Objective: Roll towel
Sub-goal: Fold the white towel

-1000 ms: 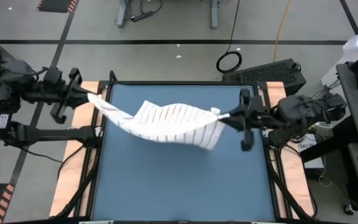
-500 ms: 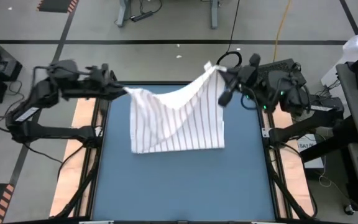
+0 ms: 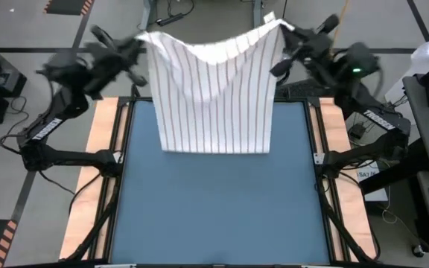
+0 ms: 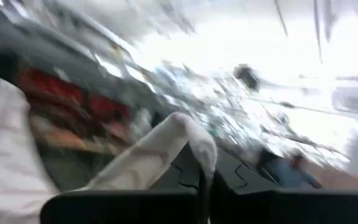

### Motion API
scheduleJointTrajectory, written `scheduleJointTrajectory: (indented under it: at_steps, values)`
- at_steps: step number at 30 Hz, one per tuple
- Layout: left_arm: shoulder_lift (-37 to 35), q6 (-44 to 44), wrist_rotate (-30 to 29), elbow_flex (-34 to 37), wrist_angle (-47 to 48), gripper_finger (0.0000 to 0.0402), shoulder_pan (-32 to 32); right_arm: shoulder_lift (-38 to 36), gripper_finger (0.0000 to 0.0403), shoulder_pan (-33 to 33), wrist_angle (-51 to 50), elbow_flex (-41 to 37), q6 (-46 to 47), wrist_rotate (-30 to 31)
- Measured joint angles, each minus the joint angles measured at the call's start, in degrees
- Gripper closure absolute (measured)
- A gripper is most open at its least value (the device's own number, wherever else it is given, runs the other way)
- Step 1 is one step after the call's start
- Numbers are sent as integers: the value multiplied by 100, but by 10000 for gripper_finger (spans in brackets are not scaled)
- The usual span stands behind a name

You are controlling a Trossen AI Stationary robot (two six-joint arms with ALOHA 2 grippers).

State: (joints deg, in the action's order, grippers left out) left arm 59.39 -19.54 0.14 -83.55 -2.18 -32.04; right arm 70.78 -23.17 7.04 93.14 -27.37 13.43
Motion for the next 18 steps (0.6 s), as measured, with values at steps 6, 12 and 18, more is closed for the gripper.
scheduleJointTrajectory:
  at_steps: [6, 12, 18]
  values:
    - [-128, 1759, 1577, -1055, 812, 390, 23, -28, 403, 747, -1397, 1306, 1276, -785]
    - [-382, 3930, 4049, -1534, 1028, 390, 359, -22, 403, 2117, -3229, 2337, 2379, -800]
    - [-869, 4808, 4600, -1540, 2655, 390, 521, -15, 403, 3297, -4350, 2612, 3332, -1025]
